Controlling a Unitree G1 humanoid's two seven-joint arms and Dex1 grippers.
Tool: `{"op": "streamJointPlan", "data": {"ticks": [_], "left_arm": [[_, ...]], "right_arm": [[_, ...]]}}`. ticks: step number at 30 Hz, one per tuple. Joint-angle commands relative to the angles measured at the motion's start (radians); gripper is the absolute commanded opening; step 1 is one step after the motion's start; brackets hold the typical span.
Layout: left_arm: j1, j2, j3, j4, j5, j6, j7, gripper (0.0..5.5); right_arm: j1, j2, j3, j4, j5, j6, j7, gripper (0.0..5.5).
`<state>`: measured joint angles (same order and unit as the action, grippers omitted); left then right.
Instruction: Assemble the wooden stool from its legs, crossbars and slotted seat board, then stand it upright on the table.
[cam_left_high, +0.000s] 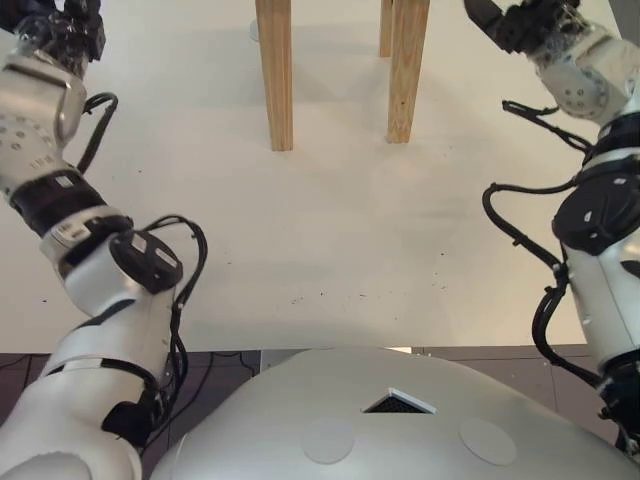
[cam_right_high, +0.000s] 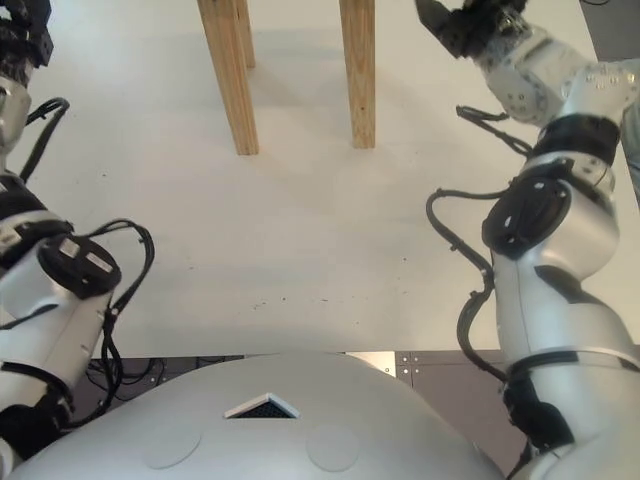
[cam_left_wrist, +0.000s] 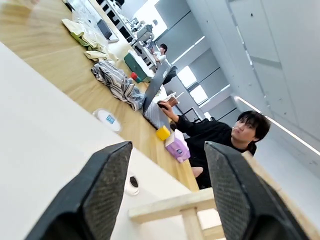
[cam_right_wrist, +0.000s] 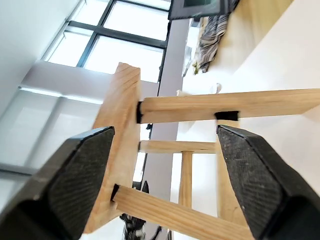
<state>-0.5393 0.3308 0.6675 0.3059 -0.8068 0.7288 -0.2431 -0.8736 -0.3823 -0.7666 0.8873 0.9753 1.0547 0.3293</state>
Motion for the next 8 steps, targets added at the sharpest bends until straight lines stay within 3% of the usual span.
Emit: {"op": "streamJointPlan", "data": {"ticks": [1,4,8], "left_arm": [[0.291,-0.116,-0.261,-0.237,0.223,-0.186,-0.021,2.48],[0.495,-0.183,-0.476,-0.366,0.453,-0.384,0.023,2.02],[0.629,-0.244,-0.633,-0.443,0.689,-0.635,0.120,1.45]], "right_arm": [[0.203,0.162,0.026,-0.428,-0.017,-0.196,-0.025,3.81],[0.520,0.223,0.385,-0.778,-0.407,-0.539,-0.024,3.28],[0.790,0.309,0.627,-0.930,-0.696,-0.819,-0.112,2.67]]}}
